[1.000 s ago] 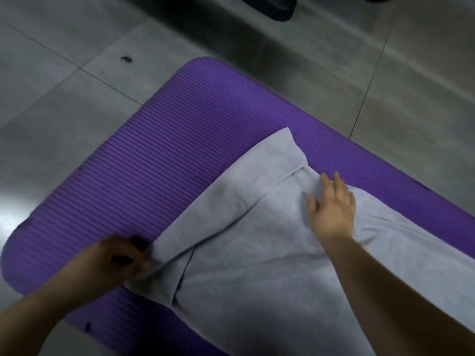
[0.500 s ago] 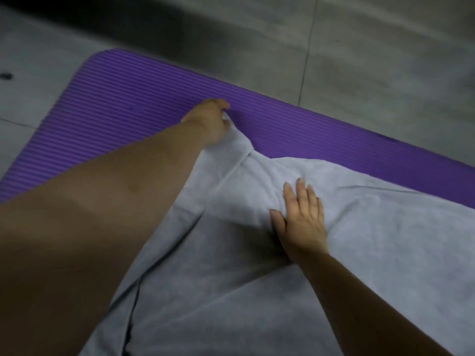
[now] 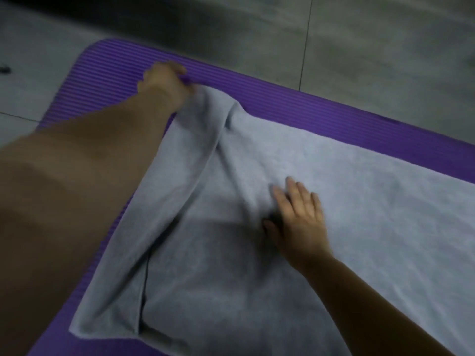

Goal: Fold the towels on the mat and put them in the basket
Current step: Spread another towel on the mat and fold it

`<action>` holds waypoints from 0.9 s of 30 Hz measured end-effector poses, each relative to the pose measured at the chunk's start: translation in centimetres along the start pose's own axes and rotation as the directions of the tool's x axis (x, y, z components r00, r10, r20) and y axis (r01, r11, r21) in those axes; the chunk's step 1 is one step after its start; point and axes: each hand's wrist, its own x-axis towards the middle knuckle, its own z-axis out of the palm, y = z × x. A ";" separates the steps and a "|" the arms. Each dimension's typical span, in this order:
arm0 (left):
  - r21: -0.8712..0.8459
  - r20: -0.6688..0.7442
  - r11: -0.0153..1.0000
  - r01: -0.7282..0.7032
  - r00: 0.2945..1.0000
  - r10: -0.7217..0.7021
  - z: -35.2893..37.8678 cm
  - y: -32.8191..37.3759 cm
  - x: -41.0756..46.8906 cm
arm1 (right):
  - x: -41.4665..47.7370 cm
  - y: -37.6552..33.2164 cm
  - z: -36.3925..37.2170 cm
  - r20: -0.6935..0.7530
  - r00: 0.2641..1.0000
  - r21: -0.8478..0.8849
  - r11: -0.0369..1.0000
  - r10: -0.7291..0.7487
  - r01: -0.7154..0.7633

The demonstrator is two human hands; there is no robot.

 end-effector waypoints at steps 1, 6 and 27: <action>0.048 -0.029 0.999 -0.007 1.000 0.008 0.4 -0.8 -0.7 | 0.2 -0.4 0.0 0.095 0.995 -0.008 1.000 -0.005 0.006; 0.083 -0.024 0.966 -0.246 0.968 0.248 -0.1 -7.2 -10.2 | 0.0 -0.2 -0.8 0.389 0.921 0.014 1.000 0.012 -0.019; 0.094 0.135 0.854 -0.511 0.857 0.498 -3.6 -15.1 -30.7 | -5.4 -4.1 1.5 -0.204 0.973 0.067 0.990 -0.106 0.122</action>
